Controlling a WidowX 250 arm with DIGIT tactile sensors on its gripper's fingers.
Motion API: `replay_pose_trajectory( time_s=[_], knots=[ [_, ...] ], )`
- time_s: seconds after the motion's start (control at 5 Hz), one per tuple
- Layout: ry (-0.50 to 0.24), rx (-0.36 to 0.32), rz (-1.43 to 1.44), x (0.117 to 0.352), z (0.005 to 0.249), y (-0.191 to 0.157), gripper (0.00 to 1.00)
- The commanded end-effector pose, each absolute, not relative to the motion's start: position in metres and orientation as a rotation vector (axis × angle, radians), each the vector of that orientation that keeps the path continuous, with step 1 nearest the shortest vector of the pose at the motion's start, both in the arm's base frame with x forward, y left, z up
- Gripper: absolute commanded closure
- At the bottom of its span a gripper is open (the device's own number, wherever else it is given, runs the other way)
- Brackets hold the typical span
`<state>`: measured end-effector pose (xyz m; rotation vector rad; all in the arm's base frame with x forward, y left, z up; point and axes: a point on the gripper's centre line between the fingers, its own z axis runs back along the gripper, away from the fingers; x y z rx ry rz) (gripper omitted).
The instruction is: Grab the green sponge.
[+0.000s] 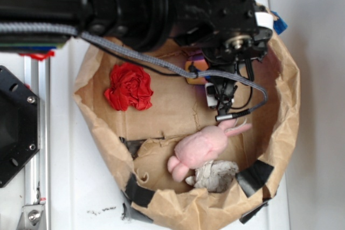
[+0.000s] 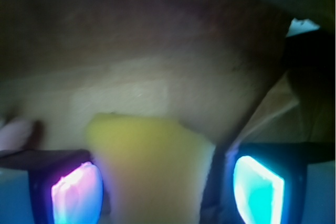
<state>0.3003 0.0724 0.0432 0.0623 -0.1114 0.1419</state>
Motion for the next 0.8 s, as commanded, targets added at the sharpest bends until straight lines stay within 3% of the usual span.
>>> replay_pose_trajectory(
  time_s=[0.0, 0.2, 0.6],
  knots=[
    [-0.098, 0.093, 0.109, 0.315, 0.028, 0.060, 0.68],
    [-0.102, 0.094, 0.118, 0.314, 0.027, 0.061, 1.00],
    [-0.129, 0.065, 0.109, 0.311, 0.046, 0.063, 1.00]
  ],
)
